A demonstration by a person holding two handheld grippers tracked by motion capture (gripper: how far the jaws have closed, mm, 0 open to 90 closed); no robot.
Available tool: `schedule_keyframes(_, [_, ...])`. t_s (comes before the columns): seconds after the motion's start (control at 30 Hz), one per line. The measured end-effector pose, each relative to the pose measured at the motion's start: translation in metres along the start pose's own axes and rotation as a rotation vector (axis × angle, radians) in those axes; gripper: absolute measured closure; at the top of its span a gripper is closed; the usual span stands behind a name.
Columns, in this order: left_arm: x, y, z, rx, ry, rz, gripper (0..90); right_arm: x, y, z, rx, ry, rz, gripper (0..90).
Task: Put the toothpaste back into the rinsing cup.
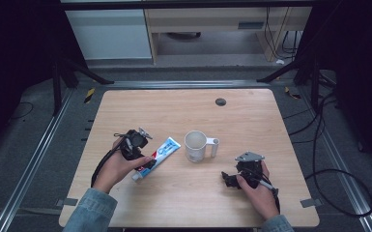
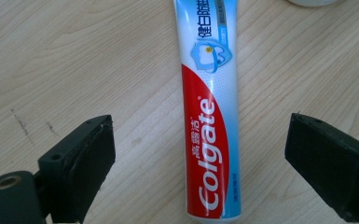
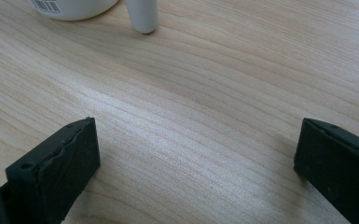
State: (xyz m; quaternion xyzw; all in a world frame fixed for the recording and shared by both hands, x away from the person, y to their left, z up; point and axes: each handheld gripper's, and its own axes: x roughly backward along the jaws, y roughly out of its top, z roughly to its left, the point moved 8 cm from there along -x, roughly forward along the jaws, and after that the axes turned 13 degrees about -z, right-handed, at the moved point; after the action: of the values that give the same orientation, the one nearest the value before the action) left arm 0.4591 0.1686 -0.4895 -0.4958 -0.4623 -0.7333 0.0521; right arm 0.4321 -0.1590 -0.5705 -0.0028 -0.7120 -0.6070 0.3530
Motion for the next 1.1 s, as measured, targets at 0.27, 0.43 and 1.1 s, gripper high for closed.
schedule_keyframes(0.27, [-0.007,0.017,-0.003,-0.041,-0.004,0.075,8.4,0.000,0.000,0.000,0.000,0.000,0.000,0.4])
schedule_keyframes(0.43, [-0.012,0.022,-0.004,-0.057,-0.005,0.118,8.5,0.000,0.000,0.000,0.000,0.000,0.000,0.4])
schedule_keyframes(1.1, [-0.037,0.021,-0.006,-0.039,-0.014,0.242,15.1,0.000,0.000,-0.001,0.011,0.000,0.003,0.4])
